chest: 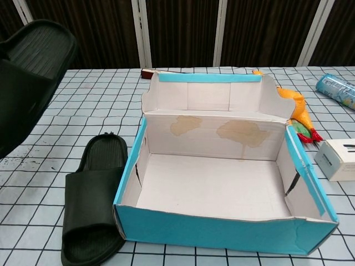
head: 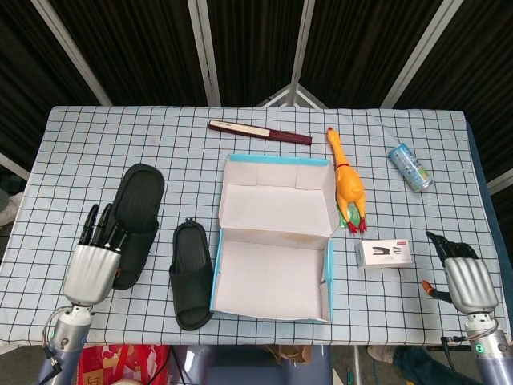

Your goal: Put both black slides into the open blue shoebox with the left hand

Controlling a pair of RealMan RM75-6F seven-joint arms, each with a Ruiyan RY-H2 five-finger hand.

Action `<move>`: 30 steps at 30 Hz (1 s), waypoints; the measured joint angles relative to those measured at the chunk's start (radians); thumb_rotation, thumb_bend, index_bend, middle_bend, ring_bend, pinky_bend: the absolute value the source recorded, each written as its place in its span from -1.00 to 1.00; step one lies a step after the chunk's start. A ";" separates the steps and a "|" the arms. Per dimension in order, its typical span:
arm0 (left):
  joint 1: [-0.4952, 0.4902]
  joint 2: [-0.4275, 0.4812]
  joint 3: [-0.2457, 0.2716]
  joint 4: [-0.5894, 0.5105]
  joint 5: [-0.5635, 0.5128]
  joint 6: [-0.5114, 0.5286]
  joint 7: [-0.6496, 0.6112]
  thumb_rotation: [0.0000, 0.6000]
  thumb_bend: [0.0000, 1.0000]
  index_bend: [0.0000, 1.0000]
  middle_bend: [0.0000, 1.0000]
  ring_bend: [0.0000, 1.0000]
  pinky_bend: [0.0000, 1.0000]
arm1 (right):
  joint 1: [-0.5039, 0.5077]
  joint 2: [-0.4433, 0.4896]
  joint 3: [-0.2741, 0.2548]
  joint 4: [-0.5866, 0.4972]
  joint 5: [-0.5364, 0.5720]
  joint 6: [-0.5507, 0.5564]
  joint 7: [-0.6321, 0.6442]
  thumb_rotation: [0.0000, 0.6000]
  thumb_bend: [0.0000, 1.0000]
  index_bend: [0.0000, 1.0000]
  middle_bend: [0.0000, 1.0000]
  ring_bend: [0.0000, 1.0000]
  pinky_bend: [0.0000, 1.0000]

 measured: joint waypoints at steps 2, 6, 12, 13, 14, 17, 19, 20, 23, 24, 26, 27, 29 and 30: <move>-0.045 0.030 -0.018 -0.034 0.010 -0.073 0.037 1.00 -0.38 -0.04 -0.25 -0.97 -1.00 | -0.001 0.000 -0.001 0.000 -0.001 0.000 0.001 1.00 -0.55 -0.74 -0.59 -0.49 -0.60; -0.145 0.059 -0.047 -0.064 0.027 -0.222 0.073 1.00 -0.37 -0.03 -0.24 -0.97 -1.00 | 0.002 0.000 0.000 0.001 0.003 -0.007 0.001 1.00 -0.55 -0.74 -0.59 -0.49 -0.60; -0.318 0.063 -0.081 -0.042 0.118 -0.379 0.117 1.00 -0.31 0.00 -0.21 -0.96 -1.00 | 0.008 -0.001 0.001 0.007 0.010 -0.020 0.002 1.00 -0.55 -0.74 -0.59 -0.49 -0.60; -0.338 0.062 -0.086 -0.034 0.141 -0.387 0.123 1.00 -0.29 0.01 -0.20 -0.96 -1.00 | 0.008 -0.001 0.001 0.008 0.010 -0.022 0.003 1.00 -0.55 -0.74 -0.59 -0.49 -0.60; -0.361 0.061 -0.093 -0.027 0.173 -0.392 0.133 1.00 -0.27 0.02 -0.18 -0.95 -1.00 | 0.010 -0.001 0.001 0.010 0.010 -0.024 0.005 1.00 -0.55 -0.74 -0.59 -0.49 -0.60; -0.413 0.065 -0.108 -0.017 0.255 -0.400 0.156 1.00 -0.16 0.10 -0.10 -0.88 -0.95 | 0.012 -0.002 0.002 0.013 0.012 -0.028 0.009 1.00 -0.55 -0.74 -0.59 -0.49 -0.60; -0.448 0.075 -0.114 -0.021 0.303 -0.411 0.169 1.00 -0.15 0.08 -0.10 -0.88 -0.94 | 0.013 -0.002 0.002 0.015 0.015 -0.032 0.010 1.00 -0.55 -0.74 -0.59 -0.49 -0.60; -0.470 0.084 -0.116 -0.028 0.326 -0.428 0.176 1.00 -0.17 0.06 -0.11 -0.88 -0.94 | 0.014 -0.003 0.002 0.015 0.016 -0.033 0.011 1.00 -0.55 -0.74 -0.59 -0.49 -0.60; -0.504 0.105 -0.118 -0.044 0.344 -0.492 0.197 1.00 -0.22 0.03 -0.11 -0.88 -0.94 | 0.014 -0.002 0.002 0.013 0.017 -0.035 0.011 1.00 -0.55 -0.74 -0.59 -0.49 -0.60; -0.516 0.110 -0.117 -0.047 0.349 -0.514 0.204 1.00 -0.22 0.04 -0.11 -0.88 -0.94 | 0.015 -0.001 0.001 0.012 0.016 -0.036 0.011 1.00 -0.55 -0.74 -0.59 -0.49 -0.60; -0.548 0.122 -0.113 -0.052 0.371 -0.567 0.216 1.00 -0.22 0.04 -0.11 -0.88 -0.94 | 0.014 -0.001 0.000 0.012 0.015 -0.034 0.012 1.00 -0.55 -0.74 -0.59 -0.49 -0.60; -0.563 0.123 -0.109 -0.053 0.380 -0.590 0.219 1.00 -0.22 0.04 -0.11 -0.88 -0.94 | 0.013 0.000 0.000 0.011 0.014 -0.033 0.013 1.00 -0.55 -0.74 -0.59 -0.49 -0.60; -0.601 0.122 -0.098 -0.049 0.398 -0.630 0.213 1.00 -0.22 0.05 -0.11 -0.88 -0.94 | 0.012 0.001 -0.001 0.010 0.013 -0.031 0.015 1.00 -0.55 -0.74 -0.59 -0.49 -0.60; -0.615 0.119 -0.094 -0.045 0.406 -0.638 0.209 1.00 -0.22 0.06 -0.10 -0.88 -0.94 | 0.011 0.002 -0.001 0.010 0.014 -0.031 0.016 1.00 -0.55 -0.74 -0.59 -0.49 -0.60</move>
